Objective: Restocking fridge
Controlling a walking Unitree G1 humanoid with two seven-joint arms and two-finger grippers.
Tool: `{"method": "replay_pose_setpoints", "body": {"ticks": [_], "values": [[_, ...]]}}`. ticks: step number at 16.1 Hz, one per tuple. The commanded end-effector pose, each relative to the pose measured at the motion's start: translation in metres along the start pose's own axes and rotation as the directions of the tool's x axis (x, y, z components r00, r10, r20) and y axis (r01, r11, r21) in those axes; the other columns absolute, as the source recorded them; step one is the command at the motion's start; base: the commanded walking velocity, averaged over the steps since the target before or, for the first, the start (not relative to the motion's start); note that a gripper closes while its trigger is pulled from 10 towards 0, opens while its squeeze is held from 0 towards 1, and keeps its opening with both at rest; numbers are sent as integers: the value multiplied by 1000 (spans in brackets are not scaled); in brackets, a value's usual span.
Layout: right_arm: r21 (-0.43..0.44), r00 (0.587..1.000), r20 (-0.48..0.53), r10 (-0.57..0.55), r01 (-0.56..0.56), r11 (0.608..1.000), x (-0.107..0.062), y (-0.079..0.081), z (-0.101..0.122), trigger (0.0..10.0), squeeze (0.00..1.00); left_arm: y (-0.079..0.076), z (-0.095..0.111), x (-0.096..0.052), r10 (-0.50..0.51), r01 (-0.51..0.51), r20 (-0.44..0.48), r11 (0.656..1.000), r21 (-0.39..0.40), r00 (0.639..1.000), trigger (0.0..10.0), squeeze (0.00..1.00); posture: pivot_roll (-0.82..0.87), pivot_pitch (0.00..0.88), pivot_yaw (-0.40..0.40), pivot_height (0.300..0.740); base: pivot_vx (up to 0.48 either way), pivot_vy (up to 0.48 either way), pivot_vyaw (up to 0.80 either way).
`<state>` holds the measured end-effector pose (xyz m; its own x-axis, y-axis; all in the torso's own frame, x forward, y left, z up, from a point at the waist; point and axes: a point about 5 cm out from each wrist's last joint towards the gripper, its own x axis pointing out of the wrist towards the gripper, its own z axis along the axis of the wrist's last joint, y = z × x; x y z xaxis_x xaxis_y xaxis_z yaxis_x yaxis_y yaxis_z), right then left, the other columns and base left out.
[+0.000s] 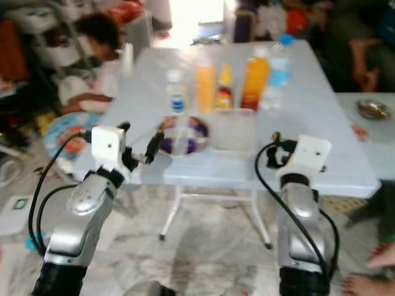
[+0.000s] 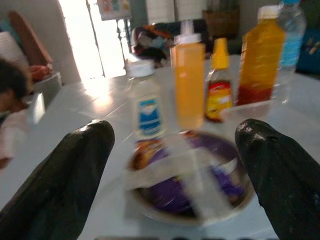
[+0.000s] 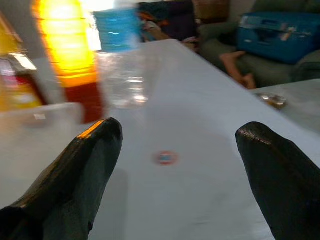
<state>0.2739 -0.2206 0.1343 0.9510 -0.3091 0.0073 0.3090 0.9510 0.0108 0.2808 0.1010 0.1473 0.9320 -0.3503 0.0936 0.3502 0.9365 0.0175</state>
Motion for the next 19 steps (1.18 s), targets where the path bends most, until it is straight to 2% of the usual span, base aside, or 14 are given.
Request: {"method": "replay_pose_setpoints", "body": {"ticks": [1, 3, 4, 7, 10, 13, 16, 17, 18, 19], "values": [[12, 1000, 24, 10, -11, 1000, 4, -1, 6, 10000, 0, 5, -1, 0, 48, -48, -5, 998, 38, 999, 10000, 0, -42, 0, 59, 740, 0, 0, 0], [22, 999, 31, 25, -26, 999, 8, -1, 9, 10000, 0, 11, 1, 0, 88, -88, 4, 994, 64, 996, 10000, 0, -32, 0, 59, 740, 0, 0, 0], [39, 998, 39, 47, -49, 998, 11, 0, 12, 10000, 0, 20, 2, -3, 139, -139, 5, 986, 87, 990, 10000, 0, -21, 0, 61, 740, 0, 0, 0], [77, 992, 63, 108, -113, 991, 19, 2, 19, 10000, 0, 42, -3, -19, 245, -240, -28, 962, 129, 969, 10000, 0, -3, 0, 61, 740, 0, 0, 0], [149, 992, 14, 124, -124, 981, 25, -2, 8, 10000, 0, 39, -7, -23, 234, -226, -54, 966, 125, 971, 10000, 0, 28, 2, 63, 740, 0, 0, 0], [234, 980, -2, 201, -195, 953, 34, 1, 2, 10000, 0, 41, -5, -27, 221, -211, -65, 968, 138, 973, 10000, 0, 55, 18, 85, 740, 0, 0, 0], [264, 966, 2, 257, -249, 932, 39, 8, 1, 10000, 0, 46, -4, -33, 223, -209, -81, 966, 155, 971, 10000, 0, 74, 31, 104, 740, 0, 0, 0], [352, 947, -23, 321, -292, 889, 41, 17, -7, 10000, 0, 45, -3, -33, 214, -198, -86, 966, 165, 973, 10000, 0, 89, 38, 109, 740, 0, 0, 0], [375, 935, -30, 354, -318, 871, 41, 22, -10, 10000, 0, 46, -2, -33, 210, -194, -86, 967, 168, 974, 10000, 0, 96, 42, 114, 740, 0, 0, 0], [361, 926, -21, 377, -344, 867, 42, 25, -12, 10000, 0, 47, 0, -33, 209, -192, -87, 967, 170, 974, 10000, 0, 101, 45, 118, 740, 0, 0, 0]]}}
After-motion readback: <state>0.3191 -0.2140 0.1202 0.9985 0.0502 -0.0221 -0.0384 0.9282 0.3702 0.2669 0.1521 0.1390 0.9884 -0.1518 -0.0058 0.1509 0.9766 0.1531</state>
